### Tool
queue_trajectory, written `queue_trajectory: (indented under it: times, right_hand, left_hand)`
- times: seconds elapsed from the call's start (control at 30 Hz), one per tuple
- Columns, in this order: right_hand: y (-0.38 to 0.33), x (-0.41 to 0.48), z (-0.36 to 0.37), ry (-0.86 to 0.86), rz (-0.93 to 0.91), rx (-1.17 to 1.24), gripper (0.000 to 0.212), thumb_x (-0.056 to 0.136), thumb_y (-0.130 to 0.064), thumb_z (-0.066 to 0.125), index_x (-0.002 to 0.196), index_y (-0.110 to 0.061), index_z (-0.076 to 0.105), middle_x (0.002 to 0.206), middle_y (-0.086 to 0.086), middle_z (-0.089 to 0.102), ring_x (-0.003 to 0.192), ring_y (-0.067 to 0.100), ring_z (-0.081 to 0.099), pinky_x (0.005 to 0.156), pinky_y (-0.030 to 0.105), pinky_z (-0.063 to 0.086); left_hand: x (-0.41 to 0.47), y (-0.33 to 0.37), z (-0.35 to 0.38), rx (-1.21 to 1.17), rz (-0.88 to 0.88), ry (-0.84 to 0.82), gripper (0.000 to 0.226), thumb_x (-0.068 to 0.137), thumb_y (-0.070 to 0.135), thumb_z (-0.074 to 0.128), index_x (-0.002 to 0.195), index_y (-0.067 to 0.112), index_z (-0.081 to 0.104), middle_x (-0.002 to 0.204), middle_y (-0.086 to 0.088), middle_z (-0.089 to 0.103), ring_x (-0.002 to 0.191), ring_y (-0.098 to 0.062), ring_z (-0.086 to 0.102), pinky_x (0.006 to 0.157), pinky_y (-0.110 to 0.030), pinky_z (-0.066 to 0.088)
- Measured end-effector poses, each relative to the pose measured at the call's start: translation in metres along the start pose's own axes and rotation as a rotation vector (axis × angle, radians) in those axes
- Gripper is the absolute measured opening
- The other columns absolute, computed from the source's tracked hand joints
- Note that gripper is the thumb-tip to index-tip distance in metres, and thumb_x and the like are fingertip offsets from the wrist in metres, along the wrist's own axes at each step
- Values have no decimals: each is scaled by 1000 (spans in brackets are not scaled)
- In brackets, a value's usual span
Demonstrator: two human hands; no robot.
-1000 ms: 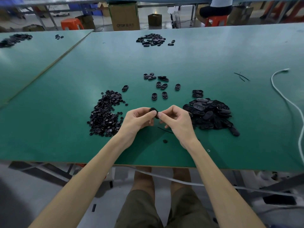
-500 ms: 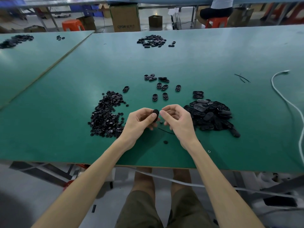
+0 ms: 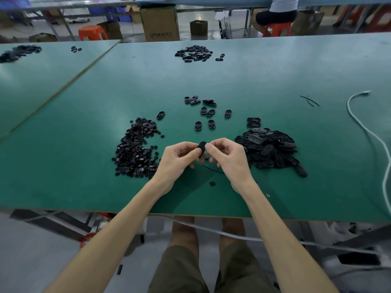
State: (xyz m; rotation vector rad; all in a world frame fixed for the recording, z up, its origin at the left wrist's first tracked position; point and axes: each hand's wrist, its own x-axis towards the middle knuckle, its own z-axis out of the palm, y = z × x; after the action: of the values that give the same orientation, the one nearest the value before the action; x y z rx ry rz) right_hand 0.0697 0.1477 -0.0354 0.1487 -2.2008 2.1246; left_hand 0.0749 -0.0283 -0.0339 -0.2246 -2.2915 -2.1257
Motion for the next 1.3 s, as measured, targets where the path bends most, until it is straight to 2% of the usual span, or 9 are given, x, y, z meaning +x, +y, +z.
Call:
queue_trajectory:
  times: [0.27,0.43,0.53,0.67,0.83,0.93,1.1,1.17,1.3]
  right_hand:
    - [1,0,0,-16,-1,14,10,93,-25,79,86,-20,75,77,1,77,65,10,66,57,18,48]
    - [2,0,0,-41,-5,-3,9,92,-24,80,86,-19,76,77,-1,77,65,8,66,59,15,48]
    - [2,1,0,-45,-1,-9,9,92,-21,79,85,-18,75,76,-1,76,65,8,65,59,16,48]
    - [3,1,0,-41,1,-33,9,92,-20,79,85,-17,75,76,0,77,66,9,65,61,16,47]
    - [2,1,1,-46,0,-46,9,92,-18,79,84,-15,75,73,-4,75,65,6,64,61,15,47]
    - [1,0,0,-44,-2,-42,8,92,-18,79,85,-16,75,74,-3,75,65,7,65,61,15,47]
    - [0,-1,0,-22,1,-14,9,93,-22,78,87,-17,74,77,-1,77,64,9,66,58,18,48]
    - [0,-1,1,-26,-4,-28,9,93,-22,78,86,-18,74,78,1,77,64,9,66,59,17,48]
    - [-1,0,1,-29,4,-26,8,94,-21,77,87,-16,74,78,2,77,65,9,66,59,18,49]
  left_hand:
    - [-2,3,0,-6,-9,0,16,100,13,65,106,1,74,84,-5,76,76,-11,68,65,-20,51]
    - [-1,5,0,12,-25,0,14,101,7,63,105,-2,72,83,-7,74,72,-12,64,65,-21,51]
    - [-1,4,3,60,-32,24,12,101,5,61,100,1,72,81,-7,73,70,-16,63,66,-24,52]
    - [1,4,7,129,-44,47,12,100,3,60,95,7,70,75,2,73,64,-11,63,64,-22,53]
    - [2,6,7,163,-53,54,13,97,2,60,91,10,69,73,2,72,62,-10,63,62,-21,53]
    - [1,7,6,156,-59,47,11,98,4,61,92,9,69,75,0,73,64,-11,64,64,-23,54]
    - [-3,8,-2,41,-52,-26,15,100,8,64,107,-1,73,83,-3,76,73,-15,68,71,-24,55]
    - [-3,9,-2,31,-49,-23,15,100,6,64,108,-3,73,82,-3,76,73,-15,67,70,-24,56]
    - [-2,9,0,67,-35,3,13,100,7,64,104,-2,73,82,-14,73,68,-20,64,68,-29,56]
